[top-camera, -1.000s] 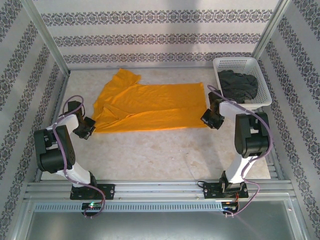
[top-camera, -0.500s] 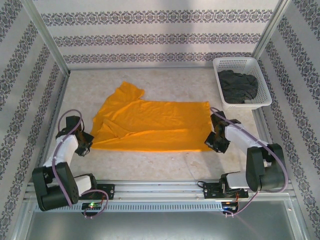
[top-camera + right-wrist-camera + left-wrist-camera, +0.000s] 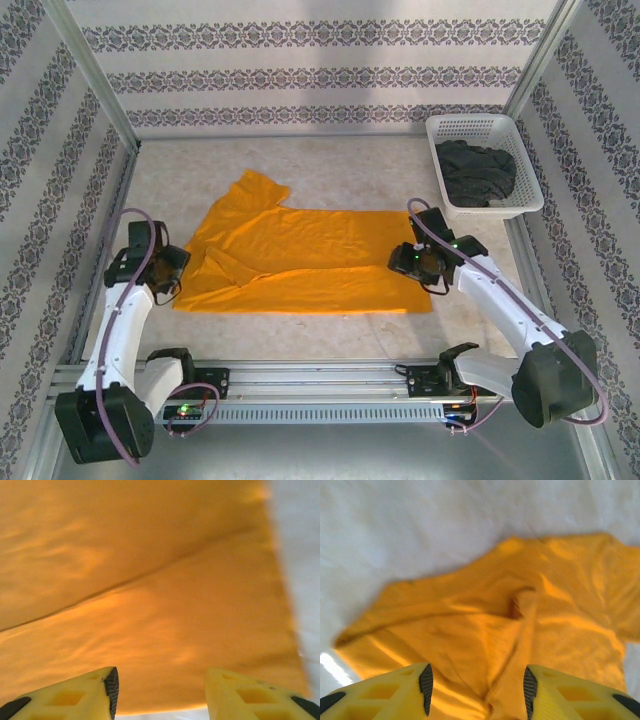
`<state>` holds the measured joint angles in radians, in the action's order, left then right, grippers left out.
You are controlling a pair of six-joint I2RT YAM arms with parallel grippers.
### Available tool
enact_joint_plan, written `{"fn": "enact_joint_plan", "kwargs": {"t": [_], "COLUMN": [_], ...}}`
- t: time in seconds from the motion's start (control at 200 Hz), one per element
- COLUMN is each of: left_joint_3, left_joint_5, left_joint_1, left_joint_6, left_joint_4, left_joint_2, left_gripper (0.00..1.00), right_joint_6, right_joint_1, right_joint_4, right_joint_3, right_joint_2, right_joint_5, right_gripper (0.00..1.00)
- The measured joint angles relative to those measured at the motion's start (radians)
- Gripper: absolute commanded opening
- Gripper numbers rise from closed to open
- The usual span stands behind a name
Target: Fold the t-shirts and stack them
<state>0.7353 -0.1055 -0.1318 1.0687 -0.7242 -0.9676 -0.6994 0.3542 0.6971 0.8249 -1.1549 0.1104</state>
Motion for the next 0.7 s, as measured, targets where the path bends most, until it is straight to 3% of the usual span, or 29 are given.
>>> {"fn": "enact_joint_plan", "kwargs": {"t": [0.16,0.26,0.5,0.699], "left_joint_3": [-0.082,-0.116,-0.142,-0.133], "left_joint_5": [-0.087,-0.113,-0.162,-0.188], "left_joint_1": [0.233,0.322,0.347,0.348], "left_joint_6": [0.171,0.259,0.348,0.357], "left_joint_4": [0.100,0.170,0.345,0.393], "left_joint_2": [-0.082,-0.153,-0.332,-0.386], "left_gripper": [0.56,0.56,0.45,0.17], "right_joint_6": [0.012,0.008,-0.007,-0.012], "right_joint_1": [0.112,0.143,0.148,0.148], "right_joint_4": [-0.161,-0.229,-0.309,-0.322], "right_joint_3": [0.000,0.000,0.000,-0.004], "right_joint_2": [-0.072,-0.108,-0.131,-0.131], "right_joint_5": [0.143,0.203,0.254,0.256], "right_gripper": [0.51,0.51,0.50,0.49]}}
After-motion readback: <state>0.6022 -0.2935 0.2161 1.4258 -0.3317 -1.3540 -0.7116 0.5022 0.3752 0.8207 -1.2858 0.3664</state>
